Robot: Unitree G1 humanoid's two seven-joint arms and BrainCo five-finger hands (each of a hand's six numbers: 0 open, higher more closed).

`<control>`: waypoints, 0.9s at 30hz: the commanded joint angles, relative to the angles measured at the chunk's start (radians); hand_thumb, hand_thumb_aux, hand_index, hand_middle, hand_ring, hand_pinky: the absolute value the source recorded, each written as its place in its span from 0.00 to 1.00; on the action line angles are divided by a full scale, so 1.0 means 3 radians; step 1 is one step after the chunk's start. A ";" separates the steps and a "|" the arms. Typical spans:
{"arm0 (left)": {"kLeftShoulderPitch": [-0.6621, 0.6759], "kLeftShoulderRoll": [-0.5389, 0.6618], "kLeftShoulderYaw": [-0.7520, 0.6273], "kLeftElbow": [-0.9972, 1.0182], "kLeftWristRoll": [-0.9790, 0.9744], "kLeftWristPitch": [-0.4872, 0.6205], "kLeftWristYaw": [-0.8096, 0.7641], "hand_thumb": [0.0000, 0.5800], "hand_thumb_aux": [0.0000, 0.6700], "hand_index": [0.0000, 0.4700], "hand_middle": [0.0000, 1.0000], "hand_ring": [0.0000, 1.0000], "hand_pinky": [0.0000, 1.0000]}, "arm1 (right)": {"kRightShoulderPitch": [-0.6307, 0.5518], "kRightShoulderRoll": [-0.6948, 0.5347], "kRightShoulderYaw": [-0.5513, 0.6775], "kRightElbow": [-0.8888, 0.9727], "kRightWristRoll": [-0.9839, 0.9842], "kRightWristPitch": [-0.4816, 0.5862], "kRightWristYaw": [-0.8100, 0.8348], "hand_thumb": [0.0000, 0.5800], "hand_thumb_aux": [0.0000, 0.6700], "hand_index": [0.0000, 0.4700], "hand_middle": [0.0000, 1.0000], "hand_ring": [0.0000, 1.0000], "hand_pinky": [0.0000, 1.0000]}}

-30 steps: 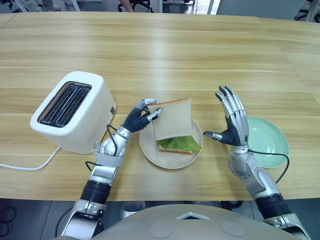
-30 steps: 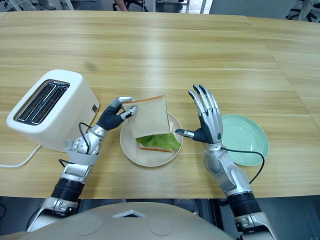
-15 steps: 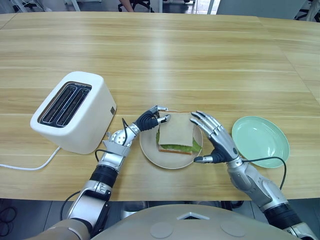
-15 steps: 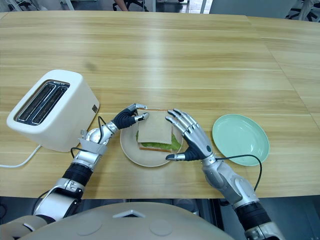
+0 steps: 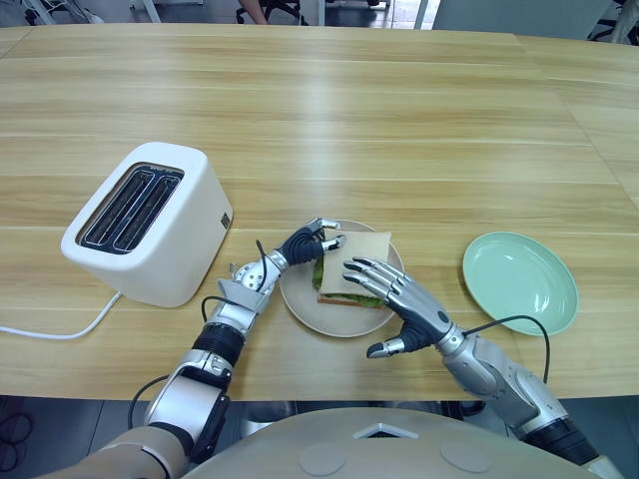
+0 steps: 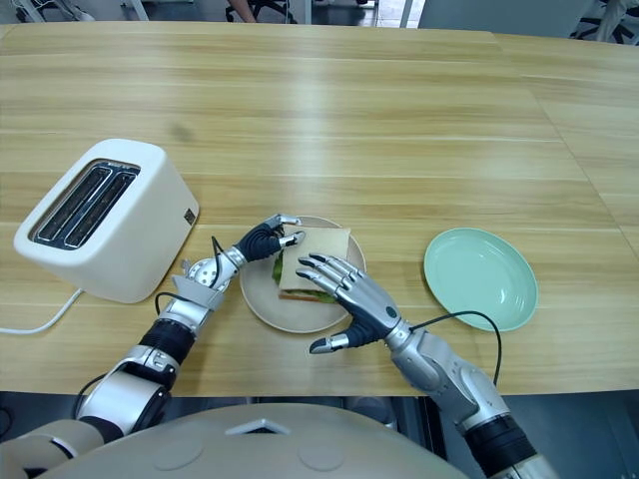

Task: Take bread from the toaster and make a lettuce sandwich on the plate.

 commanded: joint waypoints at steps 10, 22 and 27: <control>-0.0213 0.0049 -0.0068 0.0434 0.0451 -0.0139 0.0529 1.00 1.00 0.98 1.00 1.00 1.00 | -0.0230 0.0085 0.0250 0.0843 -0.0071 0.0174 0.0272 0.00 0.00 0.00 0.00 0.00 0.00; -0.0002 0.0499 -0.0149 -0.0490 0.1445 -0.0237 0.1622 0.00 0.00 0.00 0.00 0.00 0.00 | -0.0309 0.0156 0.0330 0.1173 0.0144 0.0185 0.0398 0.00 0.00 0.00 0.00 0.00 0.00; 0.0235 0.0749 -0.0005 -0.1405 0.2003 0.0020 0.2112 0.00 0.00 0.00 0.00 0.00 0.00 | -0.0320 0.0156 0.0360 0.1234 0.0173 0.0180 0.0399 0.00 0.00 0.00 0.00 0.00 0.00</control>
